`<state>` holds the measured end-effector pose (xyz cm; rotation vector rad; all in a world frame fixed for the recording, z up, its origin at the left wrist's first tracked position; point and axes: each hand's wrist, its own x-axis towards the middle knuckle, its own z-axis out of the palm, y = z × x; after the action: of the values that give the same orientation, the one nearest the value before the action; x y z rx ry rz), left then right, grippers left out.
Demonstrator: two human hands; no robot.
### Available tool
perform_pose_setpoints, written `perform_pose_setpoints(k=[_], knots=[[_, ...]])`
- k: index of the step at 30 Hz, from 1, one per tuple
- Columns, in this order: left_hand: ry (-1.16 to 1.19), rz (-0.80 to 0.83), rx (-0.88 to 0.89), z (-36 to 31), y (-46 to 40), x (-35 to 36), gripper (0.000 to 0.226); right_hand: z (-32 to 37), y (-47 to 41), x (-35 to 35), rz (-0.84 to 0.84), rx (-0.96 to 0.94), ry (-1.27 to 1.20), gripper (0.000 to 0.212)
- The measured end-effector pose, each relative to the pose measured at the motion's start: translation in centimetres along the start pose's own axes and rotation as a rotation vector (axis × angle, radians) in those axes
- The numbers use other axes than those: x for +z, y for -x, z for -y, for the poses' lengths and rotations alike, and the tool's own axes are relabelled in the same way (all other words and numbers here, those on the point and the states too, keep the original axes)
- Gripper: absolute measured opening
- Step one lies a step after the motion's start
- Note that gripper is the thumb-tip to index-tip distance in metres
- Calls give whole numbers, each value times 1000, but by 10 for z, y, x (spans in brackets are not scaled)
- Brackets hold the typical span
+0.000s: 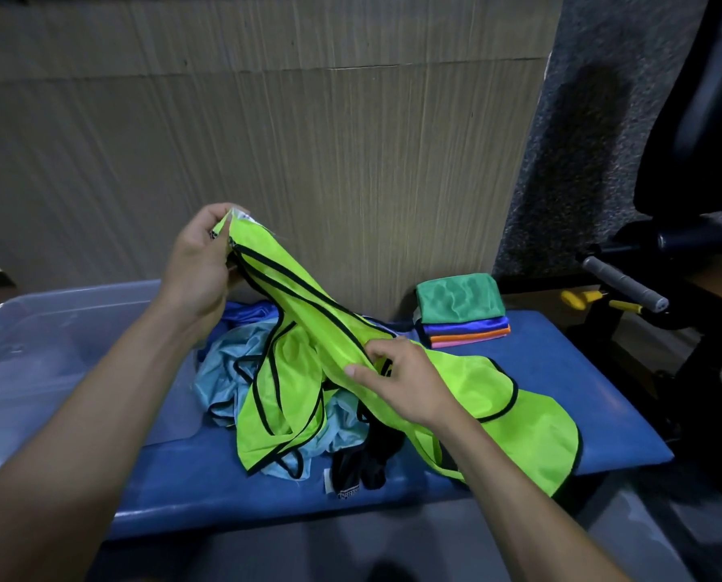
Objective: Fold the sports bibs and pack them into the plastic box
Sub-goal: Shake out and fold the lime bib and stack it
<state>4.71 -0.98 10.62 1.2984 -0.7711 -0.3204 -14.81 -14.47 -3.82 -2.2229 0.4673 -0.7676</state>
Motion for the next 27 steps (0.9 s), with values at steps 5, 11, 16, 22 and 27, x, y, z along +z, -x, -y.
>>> perform_pose_setpoints(k=[5, 11, 16, 22, 27], knots=[[10, -36, -3, 1, -1, -11, 21, 7, -4, -12, 12, 27, -237, 43], [9, -73, -16, 3, 2, -19, 24, 15, -4, -29, 17, 12, -398, 22], [3, -76, -16, 2, 5, -20, 27, 11, -2, -27, 117, 94, -437, 14], [-12, -86, -32, 2, 3, -20, 29, 16, 2, -10, 223, 77, -288, 16], [-7, -89, -46, 1, 3, -19, 27, 14, 5, 8, 100, 2, -54, 26]])
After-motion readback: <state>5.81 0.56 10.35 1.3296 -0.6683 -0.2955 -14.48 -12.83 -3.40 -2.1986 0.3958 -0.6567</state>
